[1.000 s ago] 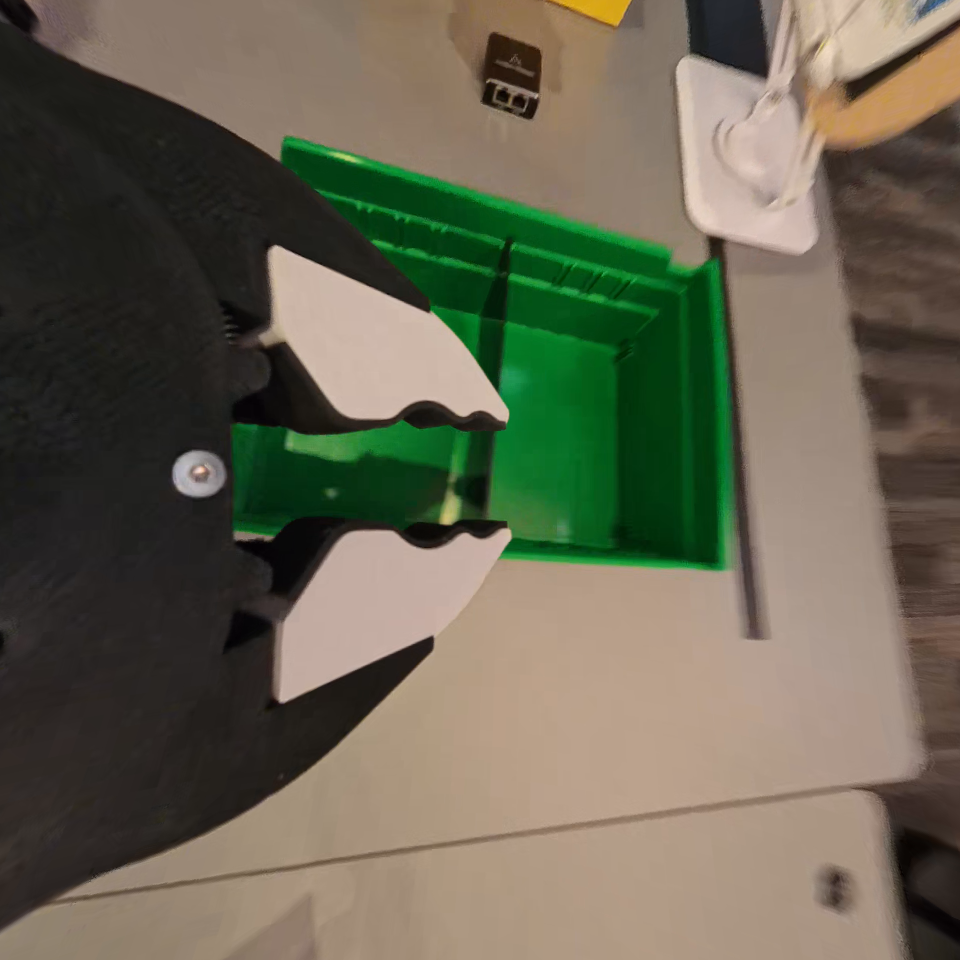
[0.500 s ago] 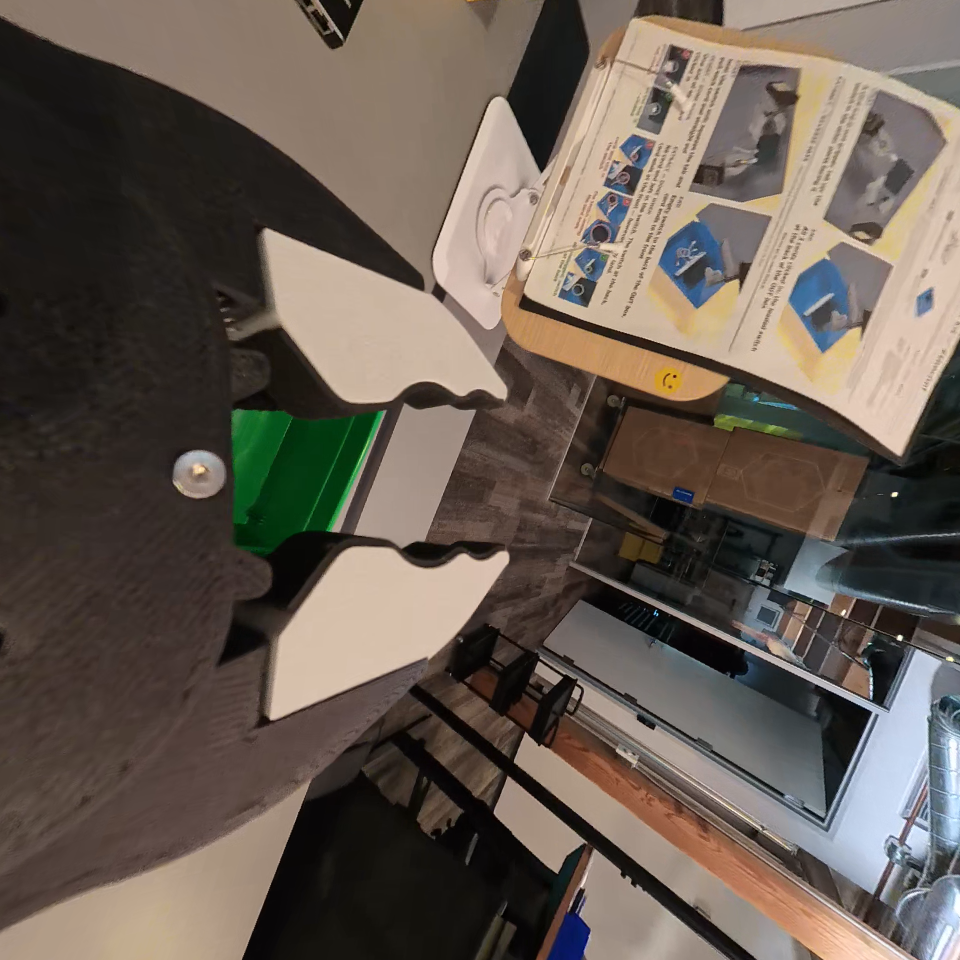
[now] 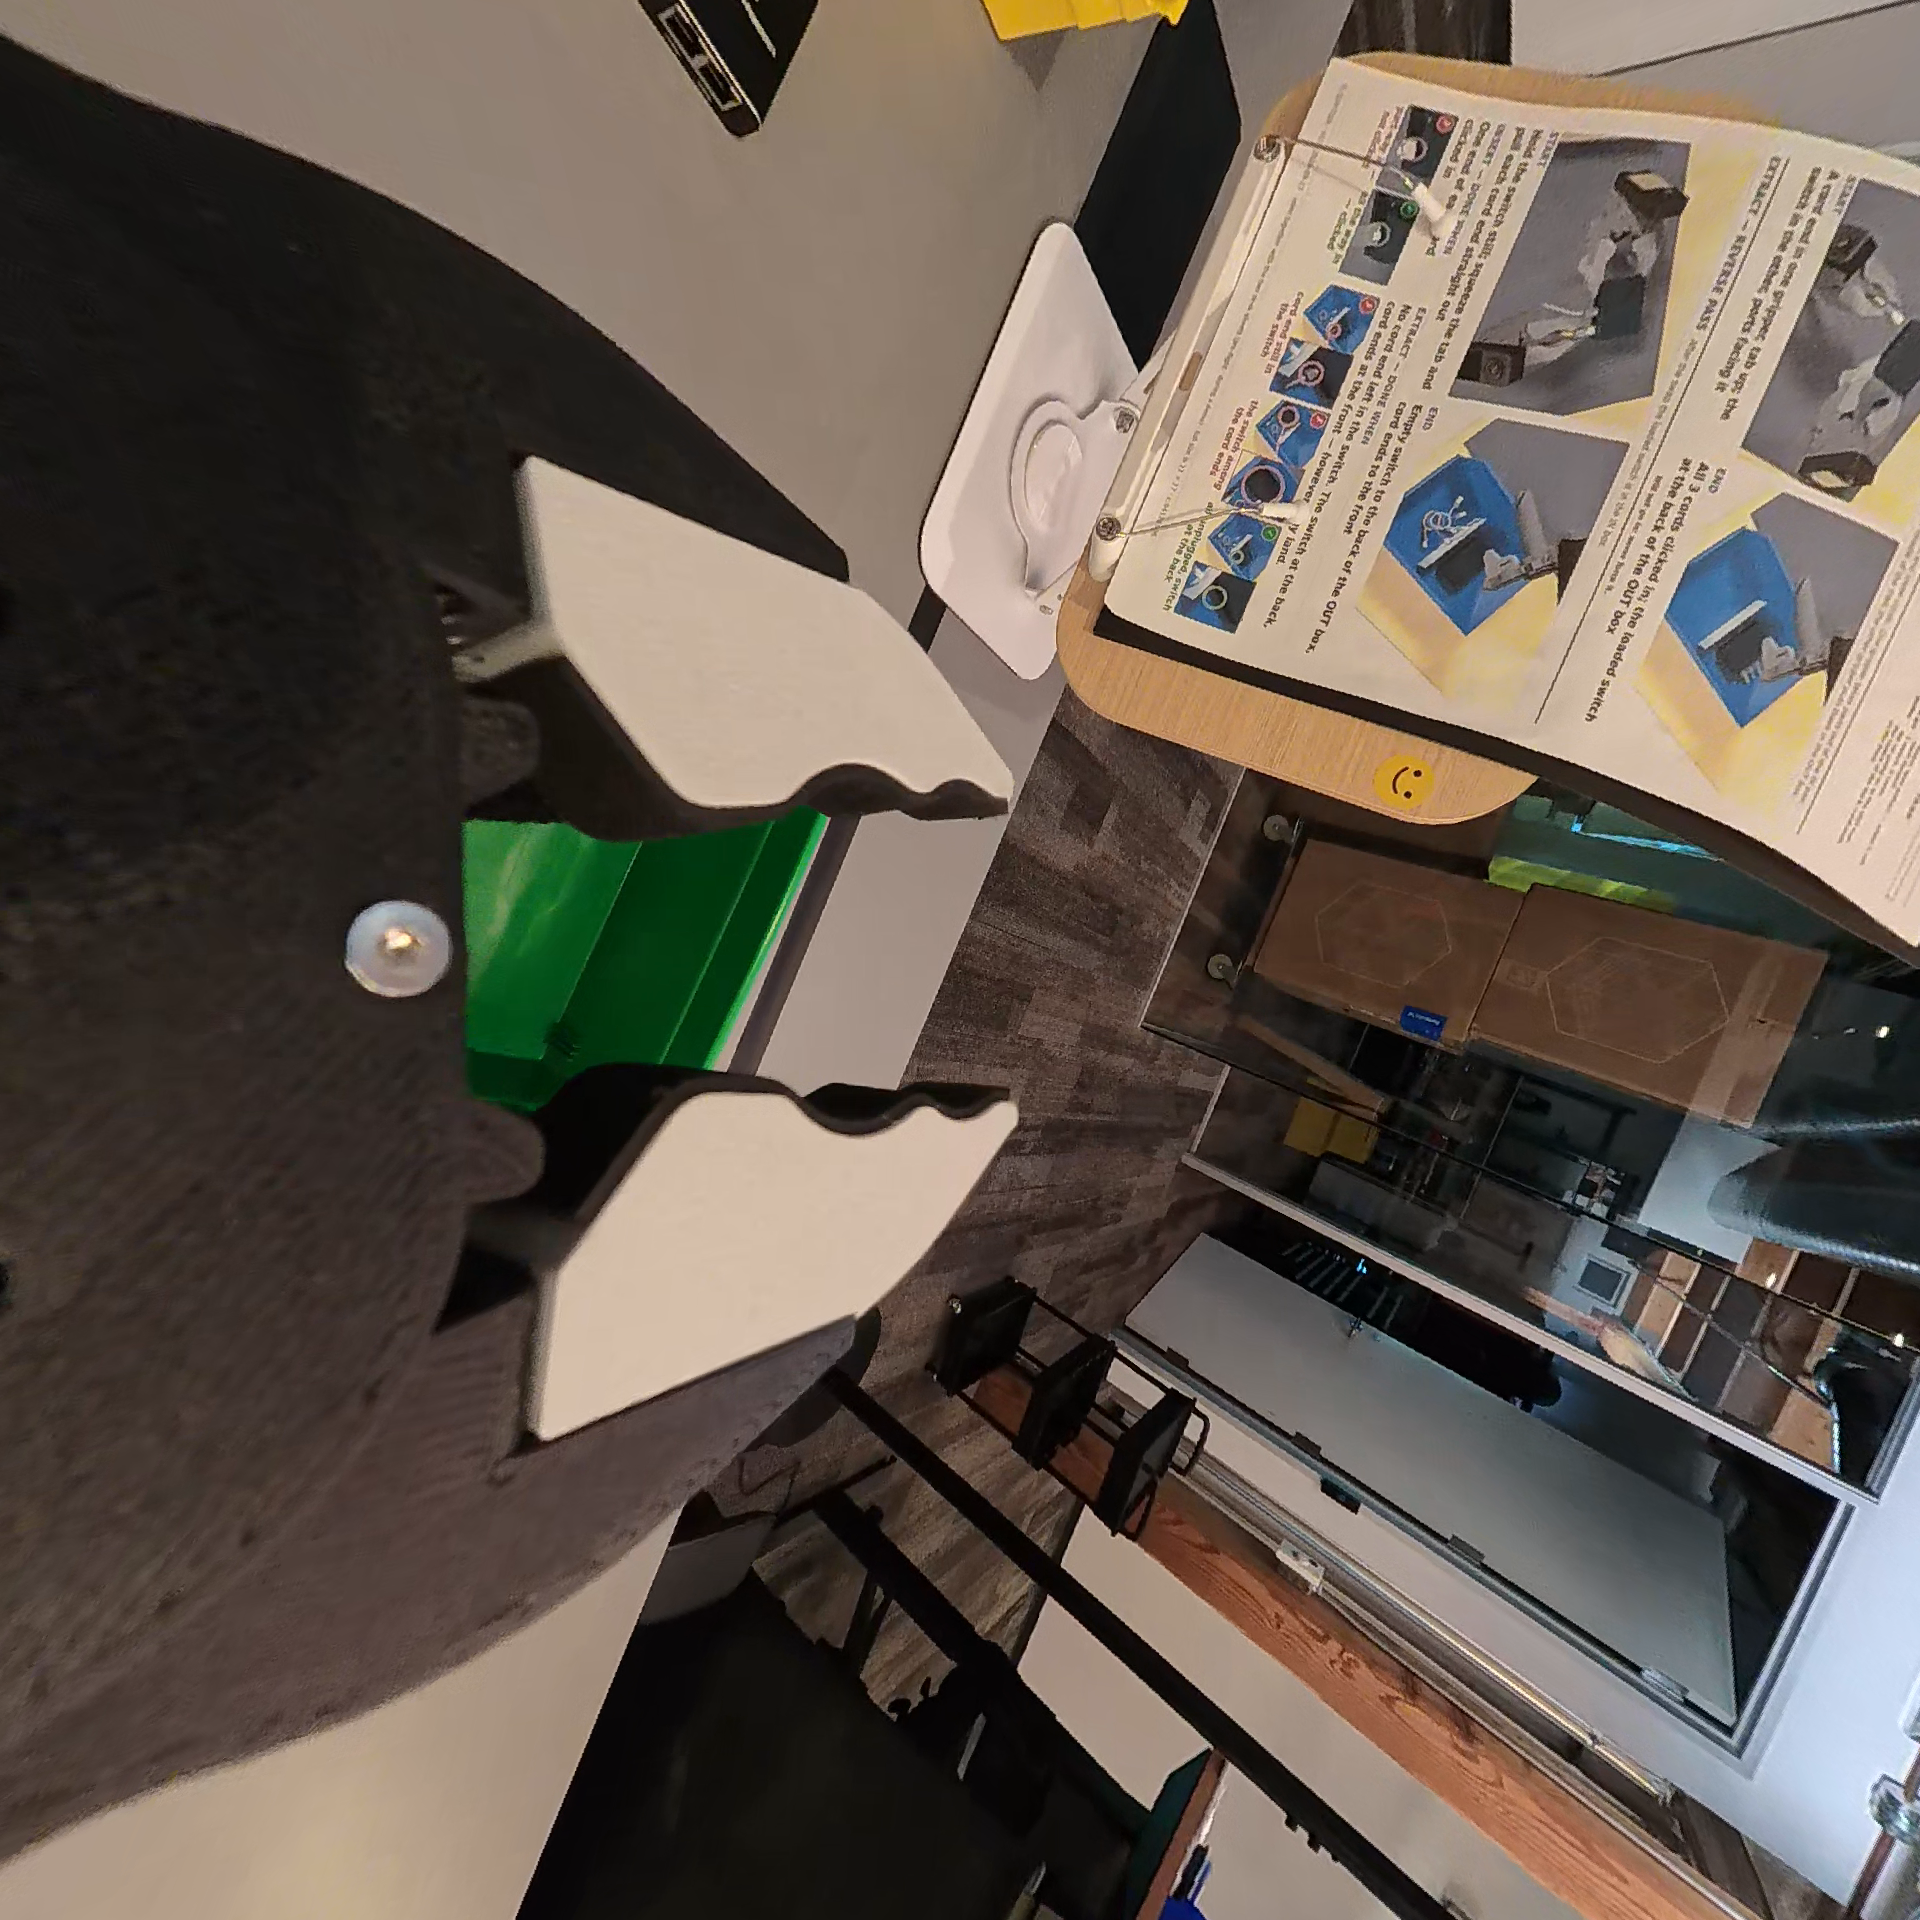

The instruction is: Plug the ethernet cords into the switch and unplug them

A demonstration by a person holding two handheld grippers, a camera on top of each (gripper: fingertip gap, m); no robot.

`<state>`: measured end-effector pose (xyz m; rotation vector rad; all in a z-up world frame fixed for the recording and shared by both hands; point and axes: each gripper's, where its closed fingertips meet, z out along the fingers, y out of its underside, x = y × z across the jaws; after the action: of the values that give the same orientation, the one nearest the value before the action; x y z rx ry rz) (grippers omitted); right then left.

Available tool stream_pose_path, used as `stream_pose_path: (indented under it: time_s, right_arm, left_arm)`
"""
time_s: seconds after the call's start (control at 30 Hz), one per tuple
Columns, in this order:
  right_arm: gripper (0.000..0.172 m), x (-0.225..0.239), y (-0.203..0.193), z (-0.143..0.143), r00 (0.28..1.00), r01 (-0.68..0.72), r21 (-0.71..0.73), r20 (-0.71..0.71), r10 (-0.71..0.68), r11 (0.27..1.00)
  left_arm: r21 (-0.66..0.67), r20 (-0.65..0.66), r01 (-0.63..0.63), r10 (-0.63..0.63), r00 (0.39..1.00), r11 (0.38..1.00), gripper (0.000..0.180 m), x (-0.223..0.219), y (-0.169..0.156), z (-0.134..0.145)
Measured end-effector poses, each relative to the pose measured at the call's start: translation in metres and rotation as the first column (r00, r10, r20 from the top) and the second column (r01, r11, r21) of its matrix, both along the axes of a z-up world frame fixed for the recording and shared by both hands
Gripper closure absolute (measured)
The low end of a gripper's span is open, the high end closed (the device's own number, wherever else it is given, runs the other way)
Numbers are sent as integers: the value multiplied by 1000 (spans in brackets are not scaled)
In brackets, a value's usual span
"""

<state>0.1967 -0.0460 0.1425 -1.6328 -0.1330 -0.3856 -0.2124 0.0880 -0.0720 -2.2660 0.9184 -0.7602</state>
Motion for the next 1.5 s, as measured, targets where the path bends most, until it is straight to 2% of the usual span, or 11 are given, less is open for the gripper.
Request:
stream_pose_path:
  time_s: [0.1, 0.23, 0.43, 0.7, 0.87, 0.97, 1.1, 1.23, 1.33, 1.5]
  right_arm:
    - [122, 0, 1, -2, 1000, -7, -7, -3, 7, 1000]
    - [122, 3, -2, -3, 1000, -7, -10, 0, 7, 1000]
    - [122, 4, -6, -1, 1000, -17, 2, -15, 17, 1000]
    - [122, -11, 2, -4, 998, -41, -35, 40, 42, 999]
    - [122, -15, 3, -7, 997, -41, -60, 64, 45, 997]
    - [122, -13, 1, -10, 997, -35, -75, 70, 40, 997]
    - [122, -4, -6, -13, 998, -19, -86, 65, 25, 996]
    - [122, 7, -16, -15, 999, -9, -86, 44, 13, 996]
    - [122, 15, -22, -16, 1000, -2, -82, 23, 4, 997]
    - [122, 22, -27, -16, 1000, 0, -67, 0, 0, 998]
  left_arm:
    - [-3, 7, 31, -31, 1000, 1000, 166, 3, -1, 3]
    - [90, -2, 37, -37, 999, 995, 166, -6, -1, 20]
    - [199, 111, -2, -21, 994, 980, 166, -29, -3, 78]
    - [307, 166, -11, -42, 985, 952, 167, -52, -10, 156]
    - [405, 126, 82, -145, 981, 911, 167, -35, -40, 206]
    - [432, 80, 189, -246, 966, 882, 167, -8, -71, 218]
    - [444, 5, 335, -376, 927, 831, 167, 35, -110, 213]
    - [392, -34, 468, -496, 868, 792, 167, 80, -143, 182]
    - [331, -31, 534, -556, 830, 778, 167, 111, -155, 153]
    - [224, -33, 598, -607, 794, 769, 173, 157, -153, 108]
